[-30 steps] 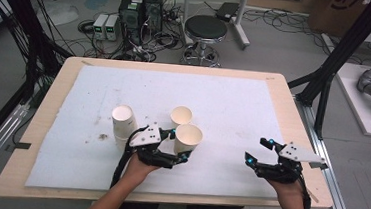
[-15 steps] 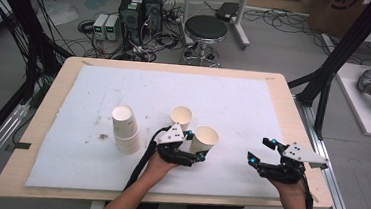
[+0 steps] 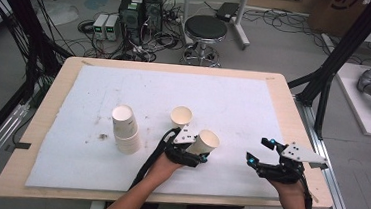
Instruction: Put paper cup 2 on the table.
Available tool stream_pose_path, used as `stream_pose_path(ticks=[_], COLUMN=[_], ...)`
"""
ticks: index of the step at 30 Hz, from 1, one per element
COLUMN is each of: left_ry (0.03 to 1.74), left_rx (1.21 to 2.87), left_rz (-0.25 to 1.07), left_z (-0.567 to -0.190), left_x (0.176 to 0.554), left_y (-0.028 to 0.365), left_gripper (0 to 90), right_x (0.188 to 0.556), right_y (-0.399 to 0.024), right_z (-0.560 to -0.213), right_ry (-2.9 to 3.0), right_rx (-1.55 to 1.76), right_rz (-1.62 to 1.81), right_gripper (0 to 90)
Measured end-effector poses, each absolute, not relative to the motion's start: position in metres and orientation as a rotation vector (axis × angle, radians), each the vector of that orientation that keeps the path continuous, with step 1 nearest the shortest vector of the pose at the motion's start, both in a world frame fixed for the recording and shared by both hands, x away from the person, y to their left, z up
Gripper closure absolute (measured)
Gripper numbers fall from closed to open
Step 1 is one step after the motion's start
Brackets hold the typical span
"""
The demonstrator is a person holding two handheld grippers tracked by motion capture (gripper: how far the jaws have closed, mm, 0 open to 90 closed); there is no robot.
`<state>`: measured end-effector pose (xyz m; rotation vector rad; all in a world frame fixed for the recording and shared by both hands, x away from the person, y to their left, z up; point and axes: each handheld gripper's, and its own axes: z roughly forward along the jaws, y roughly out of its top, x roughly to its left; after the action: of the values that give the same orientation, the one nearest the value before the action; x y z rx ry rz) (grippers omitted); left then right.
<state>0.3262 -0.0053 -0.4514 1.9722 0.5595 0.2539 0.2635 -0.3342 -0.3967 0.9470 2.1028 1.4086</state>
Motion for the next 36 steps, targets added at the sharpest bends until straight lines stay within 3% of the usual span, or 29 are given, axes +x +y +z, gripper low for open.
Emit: stream_pose_path(ticks=[18,25,36], left_ry=[0.554,0.549,0.5], left_rx=[2.059,1.967,1.778], left_rz=[0.258,0.241,0.284], left_z=[-0.45,-0.445,-0.428], left_x=[0.317,0.309,0.281], left_y=[0.01,0.032,0.089], left_gripper=[29.5,19.1,16.0], right_x=[0.264,0.264,0.262], right_y=[-0.331,-0.331,-0.325], right_z=[-0.397,-0.398,-0.399], right_ry=[2.119,2.123,2.135], right_rx=[0.936,0.935,0.927], right_rz=[1.41,1.41,1.405], right_gripper=[22.2,22.2,22.2])
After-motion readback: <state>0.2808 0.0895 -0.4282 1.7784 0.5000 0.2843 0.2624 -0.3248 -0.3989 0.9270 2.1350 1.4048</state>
